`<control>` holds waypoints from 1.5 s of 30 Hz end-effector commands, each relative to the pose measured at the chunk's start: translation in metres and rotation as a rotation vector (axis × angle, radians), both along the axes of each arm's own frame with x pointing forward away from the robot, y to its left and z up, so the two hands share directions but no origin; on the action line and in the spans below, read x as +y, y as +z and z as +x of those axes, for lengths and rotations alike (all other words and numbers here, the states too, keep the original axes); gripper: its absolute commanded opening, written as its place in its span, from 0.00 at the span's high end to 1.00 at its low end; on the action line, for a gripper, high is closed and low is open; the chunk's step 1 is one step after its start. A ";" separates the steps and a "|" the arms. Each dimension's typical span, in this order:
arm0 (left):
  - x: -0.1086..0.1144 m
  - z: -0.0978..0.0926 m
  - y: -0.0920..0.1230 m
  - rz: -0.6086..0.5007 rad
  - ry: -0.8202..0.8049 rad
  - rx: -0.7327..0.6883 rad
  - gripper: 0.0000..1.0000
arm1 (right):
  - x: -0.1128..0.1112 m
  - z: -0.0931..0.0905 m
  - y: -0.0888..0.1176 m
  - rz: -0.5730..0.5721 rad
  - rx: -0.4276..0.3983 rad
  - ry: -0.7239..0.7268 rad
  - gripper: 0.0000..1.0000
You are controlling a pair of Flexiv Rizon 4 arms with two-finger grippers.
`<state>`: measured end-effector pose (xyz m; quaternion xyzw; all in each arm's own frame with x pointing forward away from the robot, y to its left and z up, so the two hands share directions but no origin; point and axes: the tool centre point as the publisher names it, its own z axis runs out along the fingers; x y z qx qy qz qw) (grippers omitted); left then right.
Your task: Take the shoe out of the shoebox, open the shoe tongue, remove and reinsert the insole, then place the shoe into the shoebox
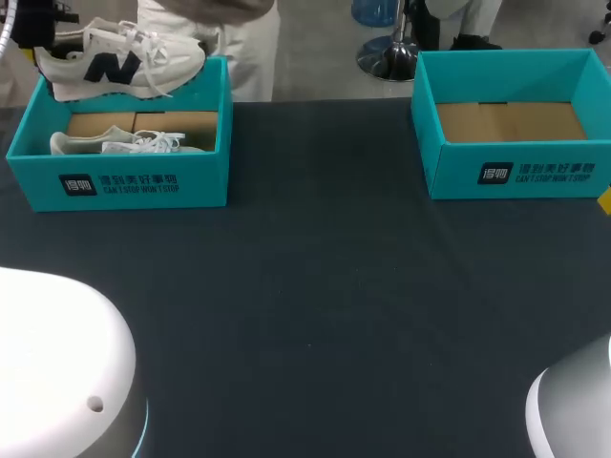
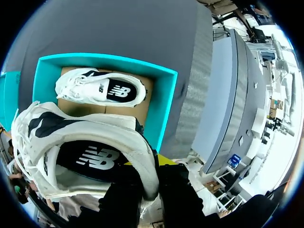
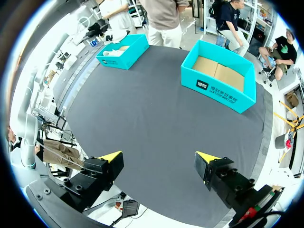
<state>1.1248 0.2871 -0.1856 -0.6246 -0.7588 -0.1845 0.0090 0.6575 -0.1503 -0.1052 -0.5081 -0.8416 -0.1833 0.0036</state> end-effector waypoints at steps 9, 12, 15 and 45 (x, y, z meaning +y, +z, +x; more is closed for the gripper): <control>0.028 0.032 -0.006 0.032 -0.051 -0.011 1.00 | 0.000 0.003 0.000 -0.001 0.006 0.001 0.00; 0.028 0.036 -0.010 0.044 -0.046 -0.017 1.00 | 0.000 0.003 0.000 -0.001 0.006 0.001 0.00; 0.026 0.039 -0.015 0.046 -0.047 -0.016 1.00 | 0.000 0.003 0.000 -0.001 0.006 0.001 0.00; 0.011 0.051 -0.087 0.035 -0.092 -0.006 1.00 | 0.000 0.003 0.000 -0.001 0.006 0.001 0.00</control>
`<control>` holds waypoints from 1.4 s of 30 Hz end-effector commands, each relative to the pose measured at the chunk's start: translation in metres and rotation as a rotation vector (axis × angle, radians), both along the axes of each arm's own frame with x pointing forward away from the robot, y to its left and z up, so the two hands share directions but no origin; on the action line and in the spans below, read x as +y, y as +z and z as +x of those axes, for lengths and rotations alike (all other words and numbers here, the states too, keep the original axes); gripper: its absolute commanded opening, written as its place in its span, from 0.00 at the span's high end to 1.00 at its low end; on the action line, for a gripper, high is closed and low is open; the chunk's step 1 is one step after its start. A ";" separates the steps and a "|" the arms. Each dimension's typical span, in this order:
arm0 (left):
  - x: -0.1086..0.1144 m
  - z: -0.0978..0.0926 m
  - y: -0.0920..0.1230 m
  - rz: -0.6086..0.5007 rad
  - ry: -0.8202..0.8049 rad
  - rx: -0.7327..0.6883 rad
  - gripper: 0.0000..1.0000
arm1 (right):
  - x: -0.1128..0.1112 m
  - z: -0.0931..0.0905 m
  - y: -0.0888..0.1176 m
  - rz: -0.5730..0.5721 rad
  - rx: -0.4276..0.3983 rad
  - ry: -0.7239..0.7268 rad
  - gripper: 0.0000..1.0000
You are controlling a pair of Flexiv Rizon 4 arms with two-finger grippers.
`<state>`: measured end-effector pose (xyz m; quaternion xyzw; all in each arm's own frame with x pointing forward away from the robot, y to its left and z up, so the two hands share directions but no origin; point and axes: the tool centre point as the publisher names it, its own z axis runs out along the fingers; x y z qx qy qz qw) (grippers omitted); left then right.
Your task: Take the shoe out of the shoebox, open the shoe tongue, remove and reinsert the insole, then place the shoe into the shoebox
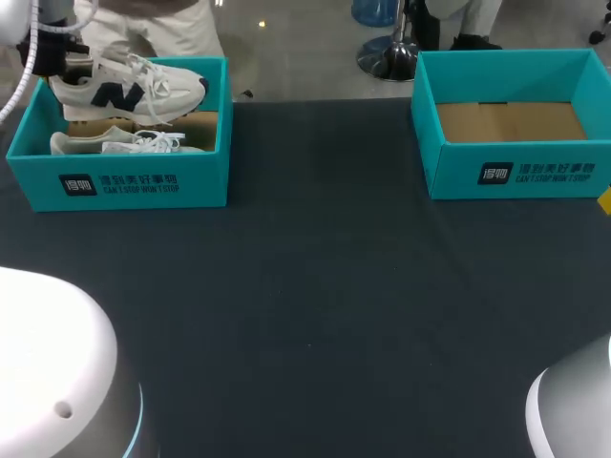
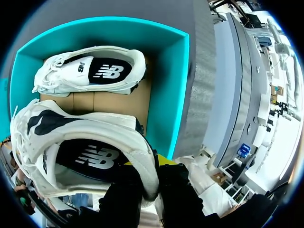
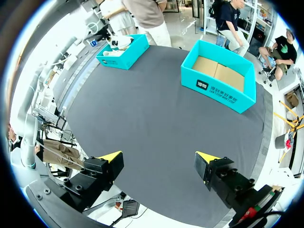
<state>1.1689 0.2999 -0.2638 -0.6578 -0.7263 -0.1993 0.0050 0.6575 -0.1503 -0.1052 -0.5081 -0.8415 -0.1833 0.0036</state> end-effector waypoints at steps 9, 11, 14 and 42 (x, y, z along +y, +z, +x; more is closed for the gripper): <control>-0.004 0.010 -0.026 0.014 0.017 0.019 1.00 | 0.000 0.003 0.000 -0.001 0.006 0.001 0.00; -0.005 0.010 -0.030 0.011 0.029 0.022 1.00 | 0.000 0.003 0.000 -0.001 0.006 0.001 0.00; -0.006 0.011 -0.037 0.016 0.032 0.025 1.00 | 0.000 0.003 0.000 -0.001 0.006 0.001 0.00; -0.005 0.020 -0.103 0.042 0.050 0.090 1.00 | 0.000 0.003 0.000 -0.001 0.006 0.001 0.00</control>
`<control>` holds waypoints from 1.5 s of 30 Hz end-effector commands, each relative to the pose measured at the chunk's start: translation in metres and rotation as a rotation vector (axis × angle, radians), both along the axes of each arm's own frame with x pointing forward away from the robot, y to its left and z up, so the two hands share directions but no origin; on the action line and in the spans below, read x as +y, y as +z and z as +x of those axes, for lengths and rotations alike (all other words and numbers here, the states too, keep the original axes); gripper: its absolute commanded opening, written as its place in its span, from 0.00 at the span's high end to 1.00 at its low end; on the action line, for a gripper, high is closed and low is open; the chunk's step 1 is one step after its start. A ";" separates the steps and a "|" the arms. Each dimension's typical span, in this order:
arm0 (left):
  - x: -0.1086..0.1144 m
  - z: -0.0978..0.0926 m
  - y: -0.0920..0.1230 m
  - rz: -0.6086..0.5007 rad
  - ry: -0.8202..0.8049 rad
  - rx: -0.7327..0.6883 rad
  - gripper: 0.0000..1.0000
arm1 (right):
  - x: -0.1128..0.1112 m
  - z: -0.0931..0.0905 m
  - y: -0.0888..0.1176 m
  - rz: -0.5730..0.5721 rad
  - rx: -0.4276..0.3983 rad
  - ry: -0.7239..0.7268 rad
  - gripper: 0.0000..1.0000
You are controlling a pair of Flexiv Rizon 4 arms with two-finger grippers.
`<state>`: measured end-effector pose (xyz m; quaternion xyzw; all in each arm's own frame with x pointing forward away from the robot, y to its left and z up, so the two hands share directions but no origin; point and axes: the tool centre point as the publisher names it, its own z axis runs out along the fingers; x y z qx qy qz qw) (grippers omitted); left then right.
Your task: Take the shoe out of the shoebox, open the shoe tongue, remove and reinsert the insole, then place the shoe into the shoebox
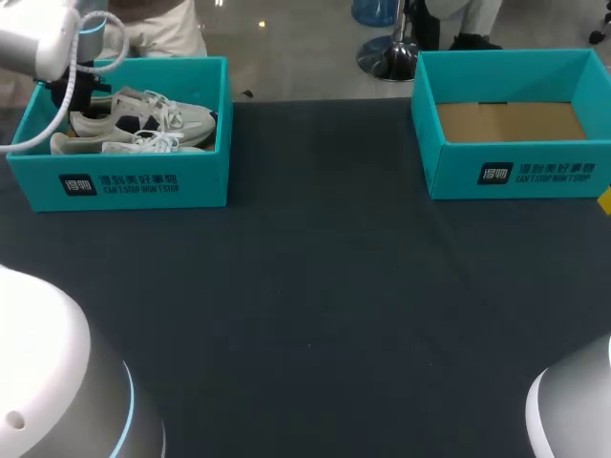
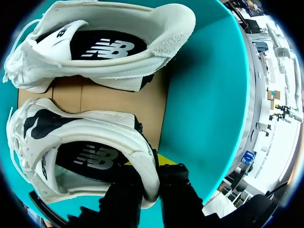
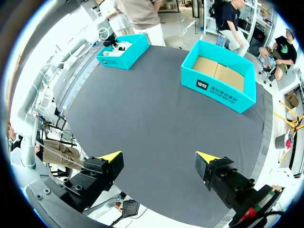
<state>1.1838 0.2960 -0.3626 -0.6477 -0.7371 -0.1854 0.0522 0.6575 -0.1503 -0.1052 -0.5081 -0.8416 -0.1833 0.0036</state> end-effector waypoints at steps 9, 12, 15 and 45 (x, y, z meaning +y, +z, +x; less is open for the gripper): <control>-0.001 0.006 0.002 -0.002 -0.009 -0.011 1.00 | 0.000 0.003 0.000 -0.001 0.006 0.001 0.00; -0.001 0.005 0.002 0.001 -0.012 -0.013 0.64 | 0.000 0.003 0.000 -0.001 0.006 0.001 0.00; -0.001 0.004 0.003 0.000 -0.016 -0.016 0.31 | 0.000 0.003 0.000 -0.001 0.006 0.001 0.00; -0.006 -0.044 0.125 -0.204 -0.027 0.035 0.00 | 0.000 0.003 0.000 -0.001 0.006 0.001 0.00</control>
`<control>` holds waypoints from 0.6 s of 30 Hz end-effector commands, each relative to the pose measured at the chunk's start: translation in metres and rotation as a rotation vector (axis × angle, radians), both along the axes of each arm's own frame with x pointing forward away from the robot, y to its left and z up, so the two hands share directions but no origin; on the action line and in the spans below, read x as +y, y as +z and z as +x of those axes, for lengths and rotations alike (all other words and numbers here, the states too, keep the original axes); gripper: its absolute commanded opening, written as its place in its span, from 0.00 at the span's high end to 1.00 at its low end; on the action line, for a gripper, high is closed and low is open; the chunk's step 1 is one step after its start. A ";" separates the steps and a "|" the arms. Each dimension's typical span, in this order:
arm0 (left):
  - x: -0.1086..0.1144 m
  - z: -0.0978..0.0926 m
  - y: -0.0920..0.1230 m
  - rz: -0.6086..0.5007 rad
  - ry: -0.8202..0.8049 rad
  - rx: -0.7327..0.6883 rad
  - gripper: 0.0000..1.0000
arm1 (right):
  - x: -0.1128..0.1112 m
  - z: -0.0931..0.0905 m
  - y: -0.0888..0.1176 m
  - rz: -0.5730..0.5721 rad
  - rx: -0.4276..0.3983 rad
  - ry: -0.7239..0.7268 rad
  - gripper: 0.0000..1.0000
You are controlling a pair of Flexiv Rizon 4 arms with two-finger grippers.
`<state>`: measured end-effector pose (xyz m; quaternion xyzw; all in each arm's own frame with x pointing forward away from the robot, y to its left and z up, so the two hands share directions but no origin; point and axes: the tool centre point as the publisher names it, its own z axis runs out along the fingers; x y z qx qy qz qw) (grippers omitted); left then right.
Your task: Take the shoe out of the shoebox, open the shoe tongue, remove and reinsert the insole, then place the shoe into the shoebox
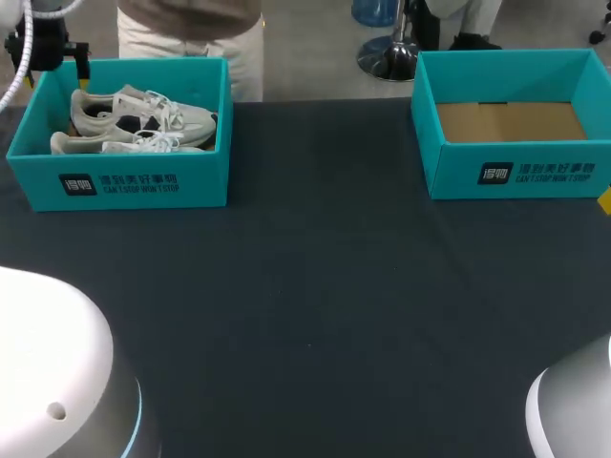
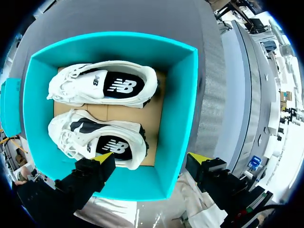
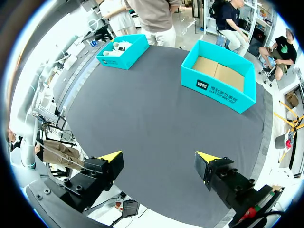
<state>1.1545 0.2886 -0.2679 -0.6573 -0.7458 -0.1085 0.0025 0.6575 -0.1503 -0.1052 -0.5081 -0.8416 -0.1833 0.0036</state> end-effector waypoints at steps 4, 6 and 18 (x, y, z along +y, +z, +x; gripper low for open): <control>0.001 -0.027 0.041 -0.047 -0.045 0.007 0.00 | 0.000 0.003 0.000 -0.001 0.006 0.001 0.00; 0.001 -0.030 0.042 -0.059 -0.055 0.008 0.00 | 0.000 0.003 0.000 -0.001 0.006 0.001 0.00; 0.000 -0.038 0.046 -0.063 -0.064 0.027 0.00 | 0.000 0.003 0.000 -0.001 0.006 0.001 0.00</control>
